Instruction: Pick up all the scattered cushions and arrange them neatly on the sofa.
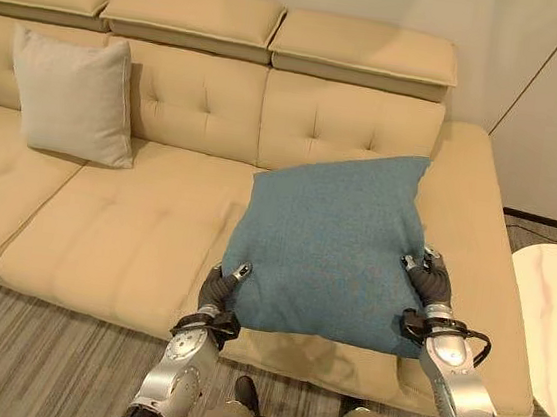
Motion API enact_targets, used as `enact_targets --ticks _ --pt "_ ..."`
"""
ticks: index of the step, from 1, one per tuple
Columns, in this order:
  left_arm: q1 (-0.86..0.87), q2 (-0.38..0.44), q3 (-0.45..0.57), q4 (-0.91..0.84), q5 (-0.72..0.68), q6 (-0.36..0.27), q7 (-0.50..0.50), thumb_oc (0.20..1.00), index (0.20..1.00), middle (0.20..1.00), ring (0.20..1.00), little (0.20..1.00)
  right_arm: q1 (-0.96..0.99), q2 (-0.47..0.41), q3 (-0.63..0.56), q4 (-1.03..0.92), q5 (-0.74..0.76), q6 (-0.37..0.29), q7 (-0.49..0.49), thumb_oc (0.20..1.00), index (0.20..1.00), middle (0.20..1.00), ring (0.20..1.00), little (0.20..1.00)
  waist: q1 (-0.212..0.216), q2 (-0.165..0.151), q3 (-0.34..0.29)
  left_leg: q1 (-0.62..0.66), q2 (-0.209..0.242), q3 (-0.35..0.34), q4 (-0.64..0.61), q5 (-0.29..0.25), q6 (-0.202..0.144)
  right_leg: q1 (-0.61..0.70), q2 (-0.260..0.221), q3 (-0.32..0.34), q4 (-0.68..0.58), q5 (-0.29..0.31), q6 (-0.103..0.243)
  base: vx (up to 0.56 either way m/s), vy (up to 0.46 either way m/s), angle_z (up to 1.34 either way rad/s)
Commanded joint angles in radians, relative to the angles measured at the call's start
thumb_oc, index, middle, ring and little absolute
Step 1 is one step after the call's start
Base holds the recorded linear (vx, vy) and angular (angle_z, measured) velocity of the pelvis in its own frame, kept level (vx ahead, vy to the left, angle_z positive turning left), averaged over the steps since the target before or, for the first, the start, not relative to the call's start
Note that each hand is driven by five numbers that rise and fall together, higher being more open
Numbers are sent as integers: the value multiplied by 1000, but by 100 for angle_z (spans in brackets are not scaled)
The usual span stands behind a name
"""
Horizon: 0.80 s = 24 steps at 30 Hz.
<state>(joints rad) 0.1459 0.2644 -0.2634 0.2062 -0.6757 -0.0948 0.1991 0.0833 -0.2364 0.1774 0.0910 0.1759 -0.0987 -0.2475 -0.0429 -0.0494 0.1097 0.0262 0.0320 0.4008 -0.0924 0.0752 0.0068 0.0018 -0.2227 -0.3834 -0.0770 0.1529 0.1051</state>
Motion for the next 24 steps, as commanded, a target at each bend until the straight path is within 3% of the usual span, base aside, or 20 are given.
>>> enact_targets --ticks 1,3,5,9,13,16,19,20,24 --pt "-71 -26 2 -152 35 -98 -70 200 200 200 200 200 -91 24 9 -96 11 -109 30 200 200 200 200 200 14 7 -9 25 -6 -75 15 -104 -9 -10 48 46 185 -175 44 -75 269 -5" --pt "-77 -21 -8 -151 40 -101 -67 200 200 200 200 200 -84 30 2 -105 9 -110 31 200 200 200 200 200 -2 -1 4 26 -14 -108 9 -110 2 -53 75 149 228 -178 45 -2 79 5" --pt "-77 -13 -12 -147 55 -101 -69 200 200 200 200 200 -86 27 11 -105 -1 -113 31 200 200 200 200 200 -12 -4 11 30 -28 -131 6 -115 14 -101 145 257 219 -175 38 51 70 34" --pt "-88 -17 -18 -143 69 -97 -67 200 200 200 200 200 -79 31 17 -112 -6 -118 28 200 200 200 200 200 -13 -15 22 33 -51 -160 5 -119 16 -160 173 206 192 -140 40 115 5 23" --pt "-95 -33 -28 -134 67 -108 -78 200 200 200 200 200 -58 22 0 -116 -7 -125 26 200 200 200 200 200 -27 -18 13 40 -68 -189 21 -138 9 -114 181 233 136 -136 30 99 -48 44" --pt "-107 -40 -52 -135 66 -106 -91 200 200 200 200 200 -40 6 -19 -125 -14 -128 26 200 200 200 200 200 -44 -26 4 18 -68 -192 136 -188 -13 -69 175 234 103 -138 15 141 -75 26" --pt "-110 -52 -59 -133 57 -103 -96 200 200 200 200 200 -29 -14 -27 -123 -10 -128 27 200 200 200 200 200 -55 -32 5 -35 -38 -187 298 -235 -36 -14 169 227 68 -147 -6 98 -49 47" --pt "-107 -56 -59 -135 47 -99 -94 200 200 200 200 200 -21 -19 -29 -120 3 -124 29 200 200 200 200 200 -49 -38 12 -75 -13 -207 344 -217 -48 7 162 235 55 -154 -12 94 -3 15" --pt "-95 -52 -56 -154 46 -95 -80 200 200 200 200 200 -17 -23 -25 -118 8 -116 29 200 200 200 200 200 -37 -47 4 -125 44 -293 250 -134 -64 9 161 267 46 -165 -11 100 44 -22"
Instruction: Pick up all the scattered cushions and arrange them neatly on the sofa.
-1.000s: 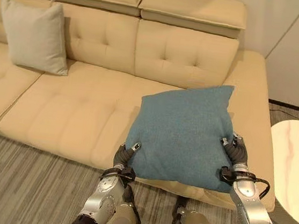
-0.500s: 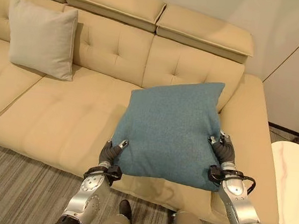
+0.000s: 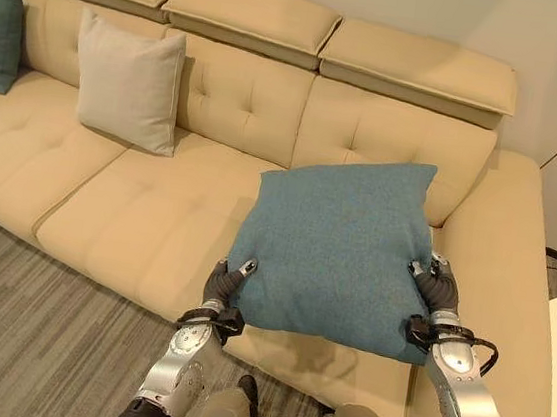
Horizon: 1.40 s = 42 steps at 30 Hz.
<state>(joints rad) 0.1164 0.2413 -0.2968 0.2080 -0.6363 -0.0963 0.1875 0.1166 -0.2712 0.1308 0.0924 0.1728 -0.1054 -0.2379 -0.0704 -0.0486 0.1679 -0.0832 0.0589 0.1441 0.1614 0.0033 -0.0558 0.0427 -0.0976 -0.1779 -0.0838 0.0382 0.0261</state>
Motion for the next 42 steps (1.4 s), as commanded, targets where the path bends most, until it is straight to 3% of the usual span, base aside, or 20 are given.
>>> enact_targets --ticks 1,3,6,12,16,19,26,29,39,42 --pt "-62 -31 -21 -163 1 -96 -57 200 200 200 200 200 -47 11 24 -118 13 -105 15 200 200 200 200 200 2 -38 -52 -29 29 -101 -59 -19 -14 -29 47 84 59 -67 62 143 121 -34" --pt "-61 -31 -21 -168 4 -102 -45 200 200 200 200 200 -50 5 23 -112 11 -108 5 200 200 200 200 200 12 -29 -40 -50 20 -175 -80 6 -25 -18 54 119 70 -85 58 144 133 -60" --pt "-51 -31 -25 -164 6 -98 -59 200 200 200 200 200 -34 1 20 -114 1 -107 18 200 200 200 200 200 5 -9 -56 7 27 -169 -145 1 -25 -3 48 144 81 -100 66 187 204 -93" --pt "-53 12 -7 -185 59 -104 -40 200 200 200 200 200 -58 15 24 -113 -13 -94 25 200 200 200 200 200 0 3 -72 107 -13 -44 -208 -22 21 -27 2 216 122 -72 110 147 260 -73" --pt "-66 31 12 -195 84 -114 -24 200 200 200 200 200 -90 26 29 -114 -21 -96 20 200 200 200 200 200 6 8 -69 126 -19 5 -233 -29 34 -59 -8 224 142 -59 132 16 109 -60" --pt "-97 56 47 -203 126 -136 0 200 200 200 200 200 -139 39 48 -109 -48 -106 8 200 200 200 200 200 41 7 -50 129 -12 69 -248 -34 34 -107 -43 42 164 -37 148 -35 16 -96" --pt "-168 52 49 -203 192 -163 31 200 200 200 200 200 -211 -24 44 -98 -93 -107 -25 200 200 200 200 200 43 9 -62 104 -15 49 -249 -35 25 -92 -46 19 59 -6 139 39 -40 7" --pt "-273 45 27 -205 216 -182 83 200 200 200 200 200 -322 -76 68 -77 -120 -101 -66 200 200 200 200 200 52 12 -36 60 -7 20 -249 -17 11 -96 -39 -7 26 -5 133 -4 -75 33" --pt "-490 65 -13 -147 274 -208 172 200 200 200 200 200 -540 -104 139 14 -190 -80 -152 200 200 200 200 200 72 10 32 -39 -3 -24 -249 19 -1 -185 -30 -14 54 -11 115 -39 -45 25" --pt "-684 114 -35 -83 317 -227 248 200 200 200 200 200 -709 -136 181 88 -226 -70 -216 200 200 200 200 200 82 5 53 -112 -6 -35 -243 40 -2 -261 -28 -5 79 -6 109 -72 -31 9"
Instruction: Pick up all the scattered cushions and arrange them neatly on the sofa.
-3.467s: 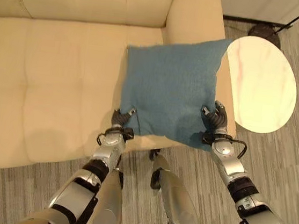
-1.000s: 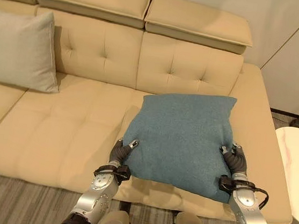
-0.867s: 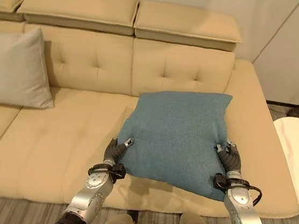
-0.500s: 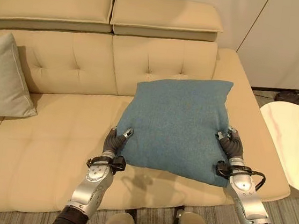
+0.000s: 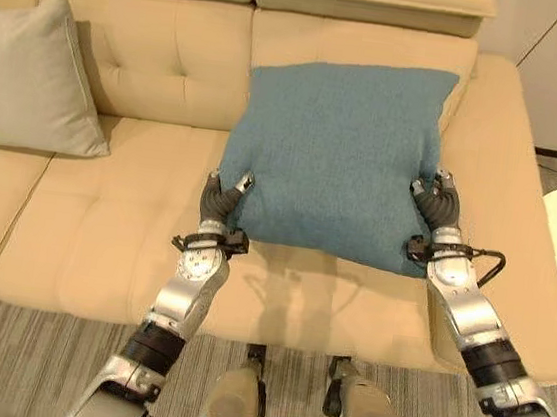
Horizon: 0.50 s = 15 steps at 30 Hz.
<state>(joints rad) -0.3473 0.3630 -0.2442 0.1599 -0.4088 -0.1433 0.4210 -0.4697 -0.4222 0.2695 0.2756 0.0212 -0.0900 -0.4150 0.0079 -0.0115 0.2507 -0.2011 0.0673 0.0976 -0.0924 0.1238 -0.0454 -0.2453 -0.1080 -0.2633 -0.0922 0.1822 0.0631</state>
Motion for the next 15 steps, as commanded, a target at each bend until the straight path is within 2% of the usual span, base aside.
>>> enact_targets --ticks 1,8,15 --pt "-261 2 -96 -16 97 -184 29 200 200 200 200 200 -155 9 51 -80 -76 -85 -48 200 200 200 200 200 5 -30 -27 -2 -14 11 12 -81 -15 17 -18 81 94 -153 72 -59 -18 2" --pt "-544 35 -152 136 172 -193 133 200 200 200 200 200 -392 -29 78 8 -116 -86 -141 200 200 200 200 200 3 -11 -21 -85 -11 4 5 -45 -44 -67 -29 69 125 -155 73 -6 -6 3" --pt "-705 34 -177 245 264 -180 244 200 200 200 200 200 -575 -78 133 112 -240 -60 -258 200 200 200 200 200 3 0 -2 -153 -8 -8 5 -29 -57 -152 -38 56 172 -163 75 -4 -5 9"
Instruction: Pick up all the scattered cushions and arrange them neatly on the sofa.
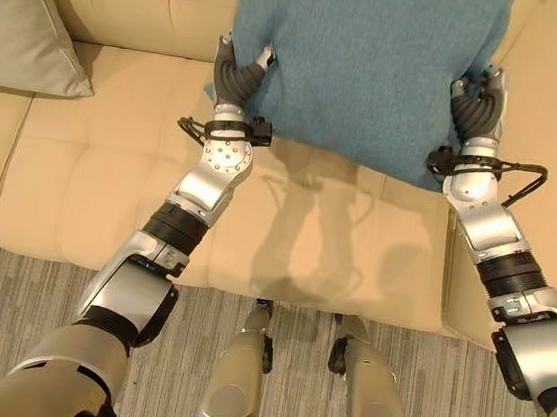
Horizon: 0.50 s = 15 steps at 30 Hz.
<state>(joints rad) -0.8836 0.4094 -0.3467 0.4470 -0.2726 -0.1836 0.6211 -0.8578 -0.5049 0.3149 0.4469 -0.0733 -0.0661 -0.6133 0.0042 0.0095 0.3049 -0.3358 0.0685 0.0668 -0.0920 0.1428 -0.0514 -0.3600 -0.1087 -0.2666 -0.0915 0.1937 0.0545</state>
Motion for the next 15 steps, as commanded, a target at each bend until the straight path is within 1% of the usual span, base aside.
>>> enact_targets --ticks 1,3,4,6,7,8,10,14,15 --pt "-171 -13 -74 -41 128 -140 45 200 200 200 200 200 -189 4 89 -58 -146 -85 -61 200 200 200 200 200 6 -20 -56 -20 -10 22 5 -48 -51 -40 -37 59 172 -175 83 -4 -14 4" --pt "-224 -13 -91 20 143 -129 65 200 200 200 200 200 -256 -19 115 1 -167 -72 -88 200 200 200 200 200 6 -20 -50 -47 -8 21 5 -40 -56 -68 -37 60 179 -176 84 -8 -32 8" --pt "-282 -9 -114 92 128 -119 64 200 200 200 200 200 -316 -35 143 69 -155 -60 -97 200 200 200 200 200 6 -21 -47 -74 -8 17 5 -34 -58 -99 -37 58 188 -173 84 -22 -55 7" --pt "-345 -4 -142 173 109 -108 53 200 200 200 200 200 -383 -50 170 152 -124 -46 -104 200 200 200 200 200 5 -21 -42 -106 -8 12 5 -28 -60 -130 -37 57 194 -169 85 -28 -56 12" --pt "-381 4 -152 206 104 -100 47 200 200 200 200 200 -421 -60 186 194 -102 -38 -97 200 200 200 200 200 5 -22 -39 -124 -10 10 5 -26 -60 -145 -36 59 194 -165 86 -19 -34 20" --pt "-384 4 -152 208 103 -101 46 200 200 200 200 200 -426 -60 187 198 -101 -40 -97 200 200 200 200 200 5 -21 -38 -126 -10 10 5 -25 -60 -148 -37 59 194 -165 86 -15 -64 18" --pt "-496 16 -197 321 72 -82 5 200 200 200 200 200 -540 -106 258 346 -41 -12 -63 200 200 200 200 200 3 -25 -24 -180 -12 0 5 -14 -63 -194 -34 59 190 -157 89 -13 -97 9" --pt "-567 4 -222 398 16 -75 -33 200 200 200 200 200 -616 -126 309 424 15 3 -26 200 200 200 200 200 -2 -24 -12 -221 -13 -9 5 -5 -64 -234 -31 62 191 -153 90 -7 -46 5" --pt "-584 1 -229 418 -5 -75 -48 313 313 313 313 313 -631 -136 326 441 29 6 -15 200 200 200 200 200 -5 -24 -7 -230 -13 -11 5 -4 -65 -244 -30 64 194 -153 89 -15 -51 1"
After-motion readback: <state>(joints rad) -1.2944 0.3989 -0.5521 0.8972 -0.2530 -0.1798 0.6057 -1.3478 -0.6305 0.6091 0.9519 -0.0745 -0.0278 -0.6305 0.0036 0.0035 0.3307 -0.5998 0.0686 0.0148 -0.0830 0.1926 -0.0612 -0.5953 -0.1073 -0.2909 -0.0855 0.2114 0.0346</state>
